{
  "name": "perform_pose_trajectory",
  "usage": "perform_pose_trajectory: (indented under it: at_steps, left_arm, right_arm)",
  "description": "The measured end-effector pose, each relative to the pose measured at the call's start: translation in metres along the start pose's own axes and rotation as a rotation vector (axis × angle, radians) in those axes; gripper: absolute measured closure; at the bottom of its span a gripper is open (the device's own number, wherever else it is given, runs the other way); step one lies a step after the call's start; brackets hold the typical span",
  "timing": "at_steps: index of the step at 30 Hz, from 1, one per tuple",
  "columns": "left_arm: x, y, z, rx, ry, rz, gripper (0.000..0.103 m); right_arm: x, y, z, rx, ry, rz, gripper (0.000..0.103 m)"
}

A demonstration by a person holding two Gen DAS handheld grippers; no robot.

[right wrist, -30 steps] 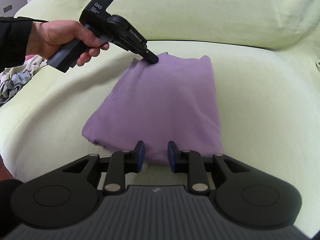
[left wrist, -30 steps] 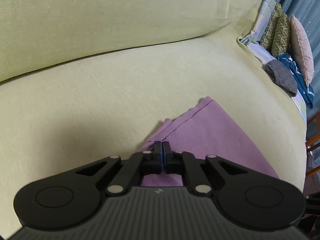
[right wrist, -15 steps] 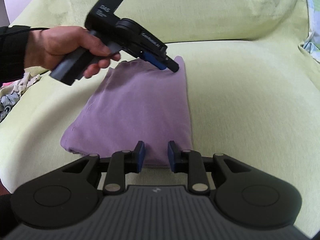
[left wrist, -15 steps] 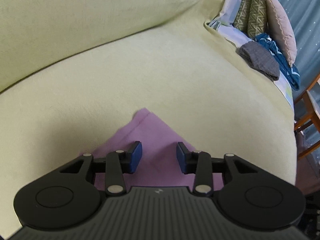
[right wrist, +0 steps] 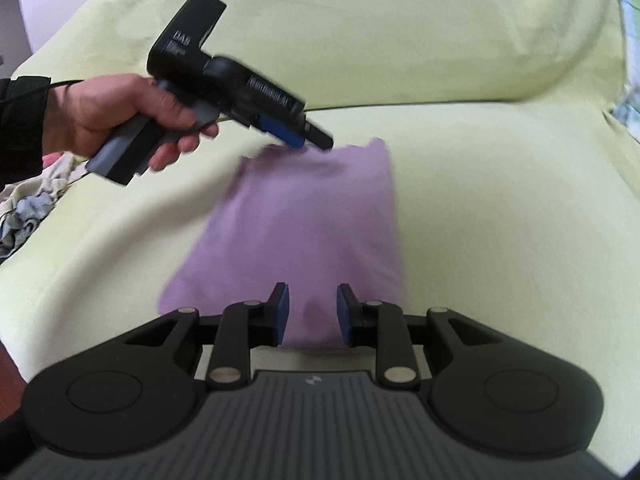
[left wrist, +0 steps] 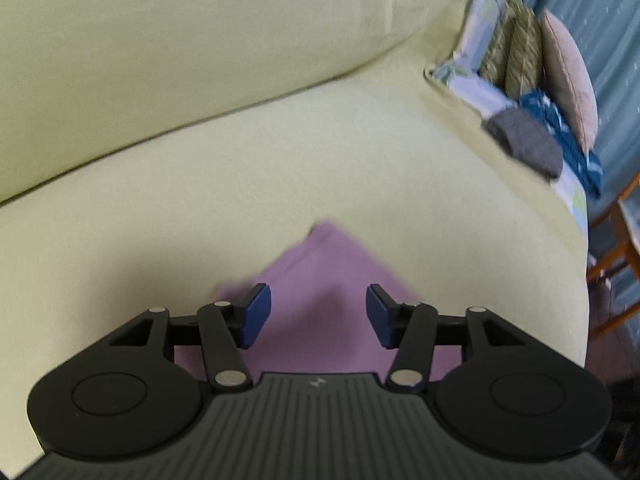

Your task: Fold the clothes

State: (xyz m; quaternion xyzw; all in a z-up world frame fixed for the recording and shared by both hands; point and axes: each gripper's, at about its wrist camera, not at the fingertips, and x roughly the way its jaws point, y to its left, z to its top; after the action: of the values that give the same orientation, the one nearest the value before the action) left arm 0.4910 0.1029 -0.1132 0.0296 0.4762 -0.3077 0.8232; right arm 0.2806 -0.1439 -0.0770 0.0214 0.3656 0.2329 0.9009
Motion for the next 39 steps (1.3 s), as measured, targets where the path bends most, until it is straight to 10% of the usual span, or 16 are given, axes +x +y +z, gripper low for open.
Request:
perform_pose_trajectory:
  at_steps: [14,30,35,39]
  left_arm:
    - [-0.011,0.004,-0.051,0.075,-0.059,0.028,0.042]
    - [-0.006,0.072,-0.025,-0.238,-0.122,0.037,0.042]
    - [-0.021,0.060,-0.018,-0.190,-0.149,0.066,0.042]
    - [-0.032,0.044,-0.017,-0.184,-0.136,-0.119,0.042]
  right_arm:
    - [0.037,0.087,0.003,-0.426,0.060,-0.078,0.074]
    - [0.013,0.013,0.025,-0.081,0.021,-0.108,0.070]
    - [0.001,0.002,0.018,-0.031,0.000,-0.116,0.068]
    - [-0.010,-0.002,0.016,0.006,-0.021,-0.110,0.064]
